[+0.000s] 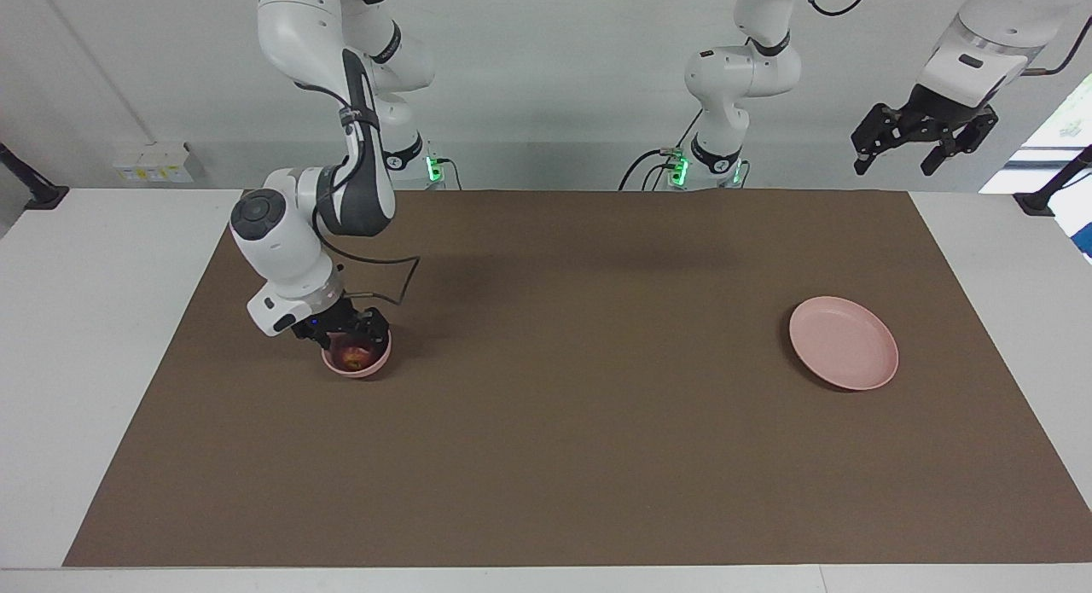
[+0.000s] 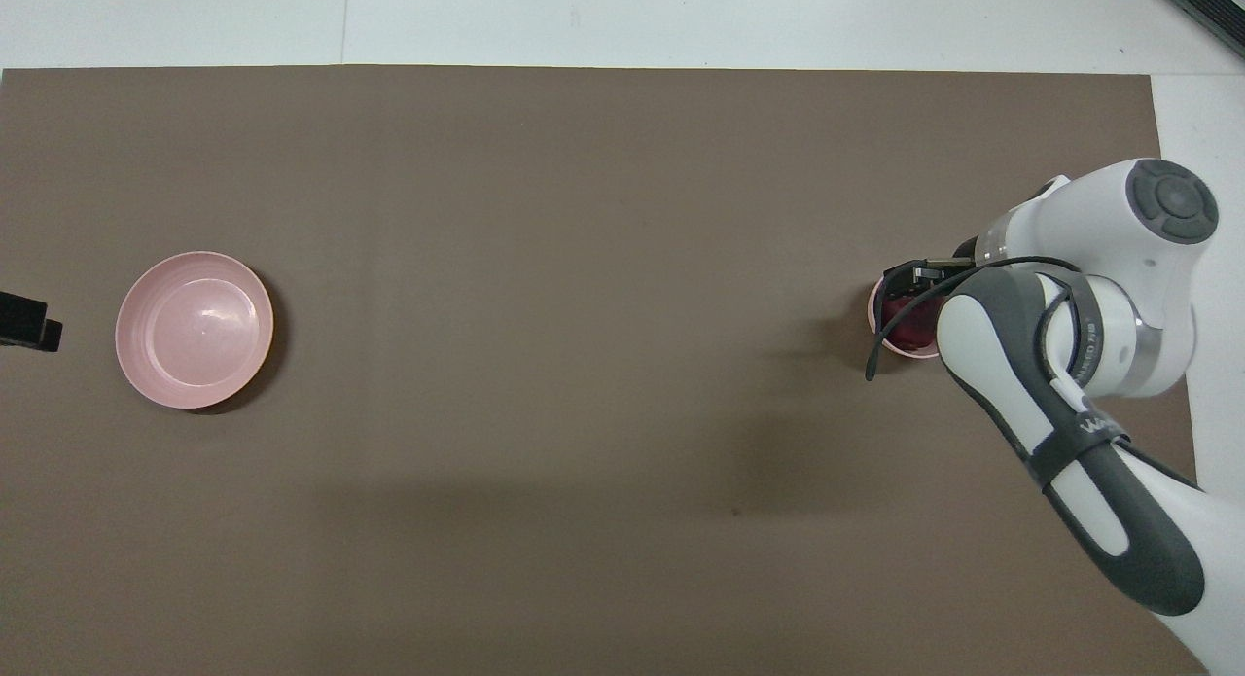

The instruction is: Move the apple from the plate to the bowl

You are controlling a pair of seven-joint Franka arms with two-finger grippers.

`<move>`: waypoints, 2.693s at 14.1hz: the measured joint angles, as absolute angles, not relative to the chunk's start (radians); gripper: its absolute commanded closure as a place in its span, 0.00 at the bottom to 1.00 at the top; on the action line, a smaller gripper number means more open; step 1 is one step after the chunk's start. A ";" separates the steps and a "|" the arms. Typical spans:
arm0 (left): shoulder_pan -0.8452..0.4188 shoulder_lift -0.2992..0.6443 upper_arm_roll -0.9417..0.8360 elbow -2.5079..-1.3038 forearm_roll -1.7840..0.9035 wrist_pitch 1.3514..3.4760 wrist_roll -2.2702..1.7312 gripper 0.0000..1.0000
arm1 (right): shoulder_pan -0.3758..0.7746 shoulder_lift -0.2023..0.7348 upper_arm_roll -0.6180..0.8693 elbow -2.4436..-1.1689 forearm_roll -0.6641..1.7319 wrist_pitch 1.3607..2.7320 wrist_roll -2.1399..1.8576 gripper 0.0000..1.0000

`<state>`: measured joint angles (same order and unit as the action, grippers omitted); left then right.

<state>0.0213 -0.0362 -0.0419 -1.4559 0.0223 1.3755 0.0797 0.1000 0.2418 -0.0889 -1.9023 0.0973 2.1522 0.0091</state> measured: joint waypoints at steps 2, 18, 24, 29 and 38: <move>0.021 -0.036 -0.042 -1.456 0.022 1.375 0.080 0.00 | 0.098 0.181 -0.091 -1.868 0.067 2.076 0.009 0.00; 0.021 -0.036 -0.042 -1.456 0.022 1.375 0.080 0.00 | 0.081 -0.078 -0.114 -1.557 -0.035 1.538 0.009 0.00; 0.021 -0.036 -0.042 -1.456 0.022 1.375 0.080 0.00 | 0.086 -0.079 -0.106 -1.553 -0.027 1.475 -0.007 0.00; 0.021 -0.036 -0.042 -1.456 0.022 1.375 0.080 0.00 | 0.086 -0.084 -0.104 -1.547 -0.026 1.471 -0.027 0.00; 0.021 -0.036 -0.042 -1.456 0.022 1.375 0.080 0.00 | 0.086 -0.085 -0.104 -1.547 -0.026 1.471 -0.028 0.00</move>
